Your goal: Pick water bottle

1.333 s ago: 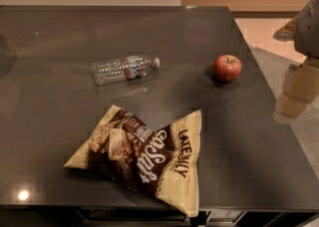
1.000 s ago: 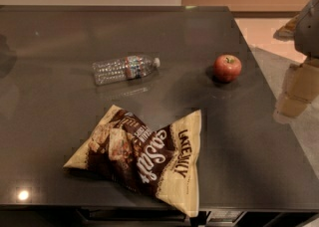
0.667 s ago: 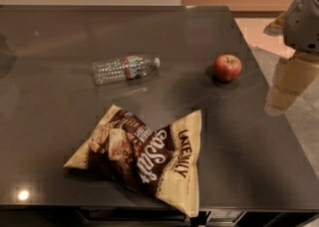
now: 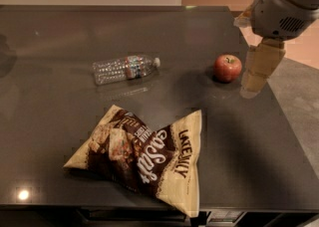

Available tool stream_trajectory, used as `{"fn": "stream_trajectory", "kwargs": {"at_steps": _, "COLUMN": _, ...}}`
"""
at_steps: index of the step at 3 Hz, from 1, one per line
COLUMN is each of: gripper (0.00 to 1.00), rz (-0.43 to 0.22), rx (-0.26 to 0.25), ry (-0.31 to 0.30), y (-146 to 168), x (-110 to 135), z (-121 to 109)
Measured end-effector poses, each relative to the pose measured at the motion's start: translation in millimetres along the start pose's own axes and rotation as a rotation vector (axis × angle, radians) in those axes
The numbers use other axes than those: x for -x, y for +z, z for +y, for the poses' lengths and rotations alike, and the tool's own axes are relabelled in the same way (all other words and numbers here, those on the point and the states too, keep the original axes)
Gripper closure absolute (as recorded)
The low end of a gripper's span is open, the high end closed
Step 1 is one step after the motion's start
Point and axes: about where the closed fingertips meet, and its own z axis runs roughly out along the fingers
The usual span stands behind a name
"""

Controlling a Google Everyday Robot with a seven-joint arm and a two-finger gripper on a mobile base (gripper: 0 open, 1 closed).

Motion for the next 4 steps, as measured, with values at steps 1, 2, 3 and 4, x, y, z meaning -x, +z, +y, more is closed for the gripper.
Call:
{"fn": "stream_trajectory", "kwargs": {"at_steps": 1, "gripper": 0.0, "rz": -0.022, "rx": 0.019, "ry": -0.065, "y": 17.1, "x": 27.7, "z": -23.9}}
{"fn": "stream_trajectory", "kwargs": {"at_steps": 2, "gripper": 0.0, "rz": -0.042, "rx": 0.046, "ry": -0.131, "y": 40.5, "x": 62.3, "z": -48.8}}
{"fn": "stream_trajectory", "kwargs": {"at_steps": 3, "gripper": 0.0, "rz": -0.062, "rx": 0.087, "ry": -0.173, "y": 70.8, "x": 96.8, "z": -73.1}}
{"fn": "stream_trajectory", "kwargs": {"at_steps": 4, "gripper": 0.0, "rz": -0.076, "rx": 0.121, "ry": -0.196, "y": 100.5, "x": 124.8, "z": -90.2}}
